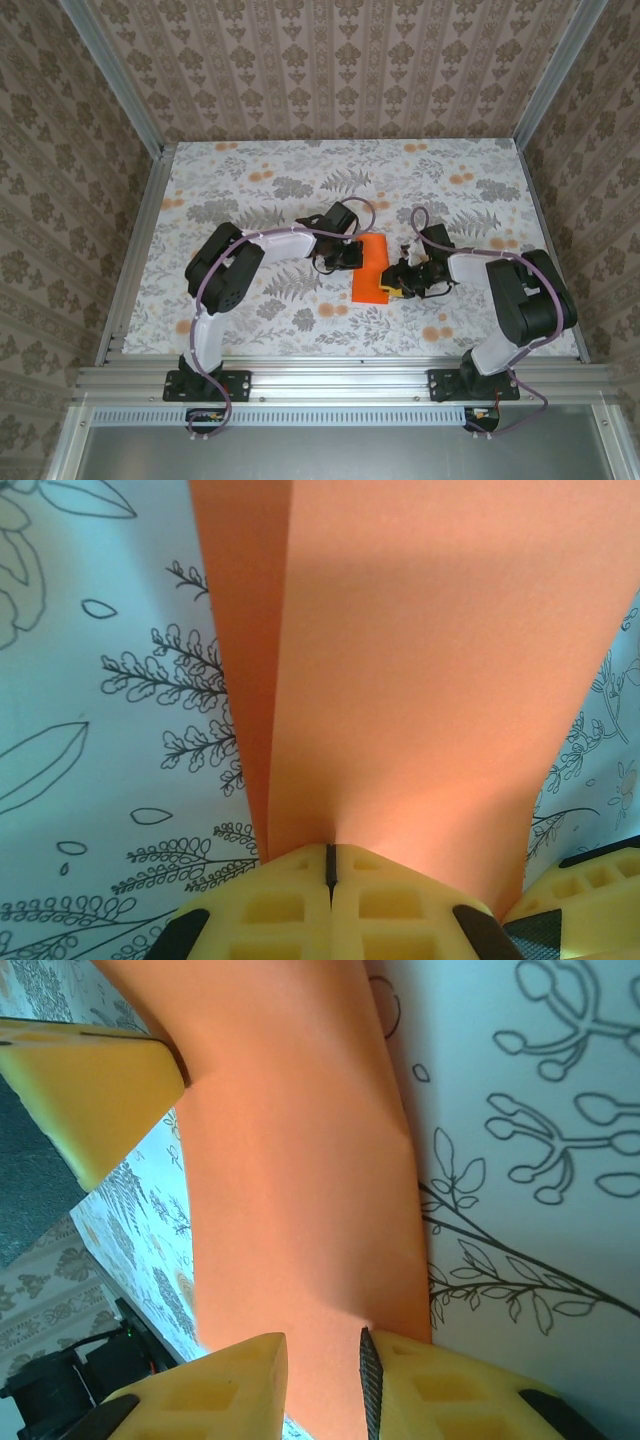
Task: Fold a paper plane with a square sheet of paper (pick it up from the middle)
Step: Fold the square sheet of paper in half at the center of the table.
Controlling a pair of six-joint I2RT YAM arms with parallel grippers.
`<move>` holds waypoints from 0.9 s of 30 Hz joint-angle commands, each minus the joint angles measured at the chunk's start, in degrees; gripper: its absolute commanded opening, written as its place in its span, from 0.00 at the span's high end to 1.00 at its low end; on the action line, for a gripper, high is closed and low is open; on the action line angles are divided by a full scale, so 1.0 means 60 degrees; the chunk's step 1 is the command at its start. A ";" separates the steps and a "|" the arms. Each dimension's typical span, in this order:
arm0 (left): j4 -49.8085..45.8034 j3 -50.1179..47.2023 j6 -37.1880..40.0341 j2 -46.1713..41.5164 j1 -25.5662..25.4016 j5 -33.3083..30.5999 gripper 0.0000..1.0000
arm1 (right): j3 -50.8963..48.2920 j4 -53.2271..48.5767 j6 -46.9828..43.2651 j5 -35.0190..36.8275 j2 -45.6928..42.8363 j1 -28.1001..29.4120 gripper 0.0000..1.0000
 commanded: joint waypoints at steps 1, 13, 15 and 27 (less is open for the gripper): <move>-0.0874 0.0002 0.0222 0.0488 -0.0139 -0.0108 1.00 | -0.0009 -0.0629 -0.0295 0.0567 0.0255 0.0077 0.72; -0.0927 0.0109 0.0229 0.0580 -0.0175 -0.0102 1.00 | -0.0400 -0.0467 -0.0019 -0.0185 -0.0985 0.0417 0.71; -0.0919 0.0120 0.0229 0.0585 -0.0183 -0.0091 1.00 | -0.0511 -0.0435 -0.0095 -0.0035 -0.0683 0.0418 0.71; -0.0969 0.0075 0.0256 0.0534 -0.0190 -0.0105 1.00 | -0.0352 -0.1406 -0.0325 0.0820 -0.1147 0.0438 0.71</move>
